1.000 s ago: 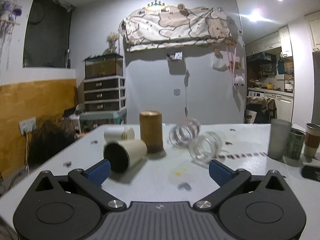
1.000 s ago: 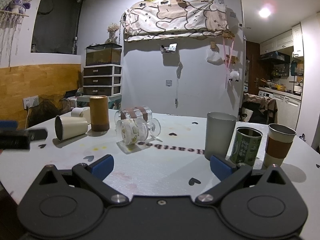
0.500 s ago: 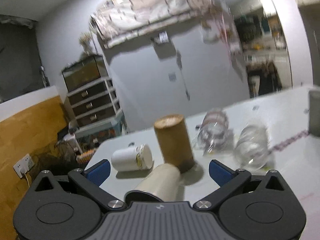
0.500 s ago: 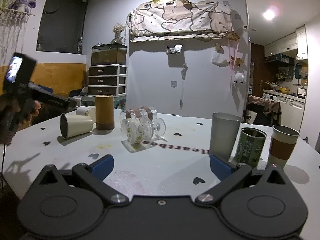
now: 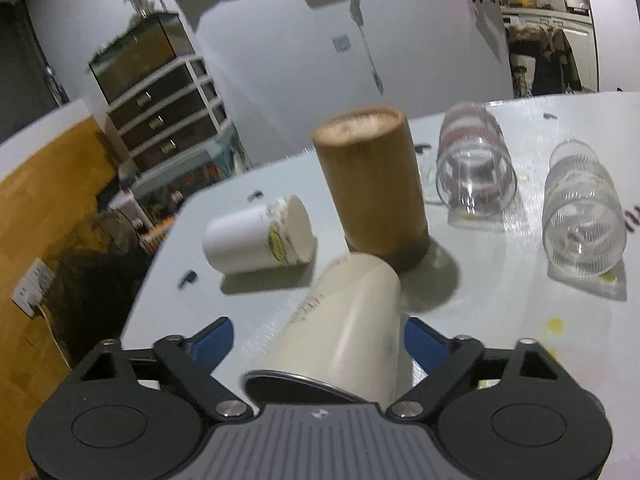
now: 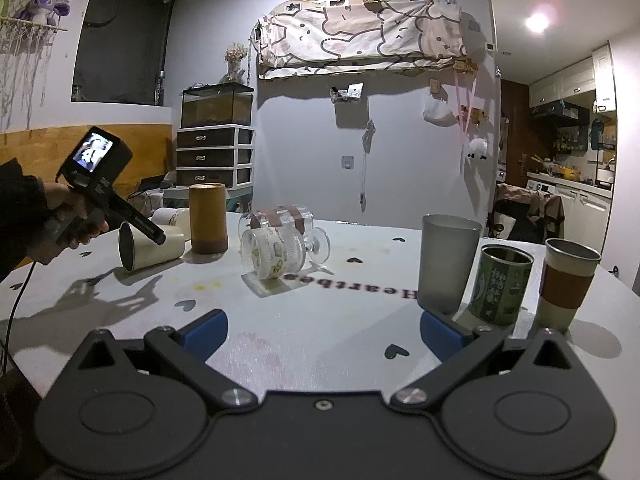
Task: Flip cup upright
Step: 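Move the left tool to the cream cup lying on its side and grasp it, then lift the cream cup off the table with the left tool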
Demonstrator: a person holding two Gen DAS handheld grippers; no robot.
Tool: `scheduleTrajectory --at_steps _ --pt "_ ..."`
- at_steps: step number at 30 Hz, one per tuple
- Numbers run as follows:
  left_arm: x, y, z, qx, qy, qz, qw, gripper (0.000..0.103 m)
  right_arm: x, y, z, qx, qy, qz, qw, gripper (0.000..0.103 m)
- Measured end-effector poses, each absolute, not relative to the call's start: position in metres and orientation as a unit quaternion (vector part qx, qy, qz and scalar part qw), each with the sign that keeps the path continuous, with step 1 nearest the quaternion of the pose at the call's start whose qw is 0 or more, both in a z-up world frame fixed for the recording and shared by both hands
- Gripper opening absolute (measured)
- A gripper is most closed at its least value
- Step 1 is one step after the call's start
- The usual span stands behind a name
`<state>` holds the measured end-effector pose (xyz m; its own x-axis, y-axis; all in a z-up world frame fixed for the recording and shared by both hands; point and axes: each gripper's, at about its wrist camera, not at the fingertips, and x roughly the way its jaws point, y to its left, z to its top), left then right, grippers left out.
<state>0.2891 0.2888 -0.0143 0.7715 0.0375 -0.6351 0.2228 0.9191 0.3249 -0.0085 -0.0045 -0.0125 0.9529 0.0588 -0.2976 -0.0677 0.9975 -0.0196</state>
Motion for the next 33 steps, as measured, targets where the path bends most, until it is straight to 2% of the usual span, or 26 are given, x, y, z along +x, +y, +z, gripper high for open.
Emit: scheduleTrajectory --at_steps 1,5,7,8,19,33 --pt "0.291 0.289 -0.018 0.192 0.346 -0.052 0.917 0.083 -0.008 -0.005 -0.013 -0.014 0.151 0.033 0.988 0.103" --pt "0.283 0.290 -0.021 0.199 0.339 -0.044 0.919 0.080 -0.008 -0.007 -0.014 -0.013 0.150 0.035 0.988 0.103" --pt "0.282 0.279 -0.018 0.196 0.338 -0.050 0.919 0.073 -0.009 -0.004 -0.013 -0.013 0.151 0.033 0.988 0.103" --pt "0.278 0.278 -0.017 0.196 0.339 -0.049 0.919 0.072 -0.008 -0.005 -0.013 -0.012 0.151 0.033 0.988 0.103" --pt "0.184 0.220 -0.021 0.228 0.298 -0.165 0.912 0.071 -0.011 -0.012 -0.012 0.003 0.143 0.032 0.989 0.103" --pt "0.038 0.122 -0.039 0.323 0.196 -0.397 0.837 0.071 -0.002 -0.037 -0.009 0.045 0.161 -0.002 0.986 0.103"
